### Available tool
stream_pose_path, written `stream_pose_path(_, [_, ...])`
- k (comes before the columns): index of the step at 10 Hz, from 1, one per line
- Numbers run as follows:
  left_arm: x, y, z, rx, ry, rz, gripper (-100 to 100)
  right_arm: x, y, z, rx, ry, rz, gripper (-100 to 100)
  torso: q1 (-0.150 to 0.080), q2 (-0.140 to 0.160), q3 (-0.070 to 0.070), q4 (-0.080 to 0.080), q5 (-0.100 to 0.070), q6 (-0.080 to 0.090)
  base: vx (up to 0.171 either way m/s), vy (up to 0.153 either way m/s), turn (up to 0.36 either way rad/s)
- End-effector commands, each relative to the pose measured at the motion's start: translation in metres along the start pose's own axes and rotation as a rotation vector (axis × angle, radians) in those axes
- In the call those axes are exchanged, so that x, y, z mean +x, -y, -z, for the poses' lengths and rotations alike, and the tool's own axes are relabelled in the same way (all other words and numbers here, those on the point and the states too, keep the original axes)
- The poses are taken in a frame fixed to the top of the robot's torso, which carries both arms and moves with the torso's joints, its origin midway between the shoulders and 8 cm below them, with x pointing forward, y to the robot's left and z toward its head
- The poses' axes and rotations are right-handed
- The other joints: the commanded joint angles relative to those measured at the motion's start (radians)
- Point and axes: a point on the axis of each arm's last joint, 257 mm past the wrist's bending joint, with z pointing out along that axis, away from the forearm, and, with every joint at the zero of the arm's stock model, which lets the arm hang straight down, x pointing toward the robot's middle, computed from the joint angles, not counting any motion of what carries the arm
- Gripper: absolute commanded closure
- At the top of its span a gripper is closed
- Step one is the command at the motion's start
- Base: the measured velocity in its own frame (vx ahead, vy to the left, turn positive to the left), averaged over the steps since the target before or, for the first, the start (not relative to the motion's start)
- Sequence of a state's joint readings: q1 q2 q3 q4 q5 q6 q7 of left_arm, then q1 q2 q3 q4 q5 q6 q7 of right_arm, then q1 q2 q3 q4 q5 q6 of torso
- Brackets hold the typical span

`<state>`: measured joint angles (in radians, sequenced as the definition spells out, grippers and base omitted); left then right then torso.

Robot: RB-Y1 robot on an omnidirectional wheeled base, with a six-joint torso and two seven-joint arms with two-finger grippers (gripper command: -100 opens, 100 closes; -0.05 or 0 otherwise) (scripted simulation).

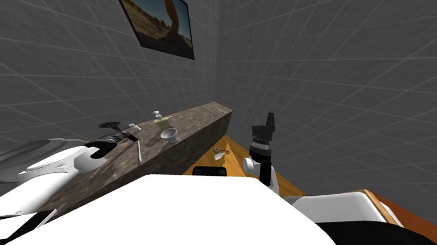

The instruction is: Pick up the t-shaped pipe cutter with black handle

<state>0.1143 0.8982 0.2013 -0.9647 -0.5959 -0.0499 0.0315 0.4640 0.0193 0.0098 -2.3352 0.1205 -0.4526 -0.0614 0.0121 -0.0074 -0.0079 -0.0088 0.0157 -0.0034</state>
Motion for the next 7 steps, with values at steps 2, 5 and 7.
stream_pose_path(2, [0.004,0.006,0.011,0.024,-0.005,-0.017,100,0.0,0.0,0.0,0.0,0.0,0.0,0,0.0,0.001,0.0,0.0,0.001,0.0,0.027,0.012,0.003])
stream_pose_path(5, [0.011,-0.005,0.03,0.015,-0.009,-0.017,100,0.0,0.0,0.0,0.0,0.0,0.0,0,0.001,-0.001,-0.001,-0.001,0.002,0.0,0.061,0.014,0.014])
stream_pose_path(7, [0.006,-0.013,0.04,-0.001,0.007,0.001,100,0.0,0.0,0.0,0.0,0.0,0.0,0,0.0,0.002,0.001,0.0,0.001,0.002,0.029,0.005,0.006])
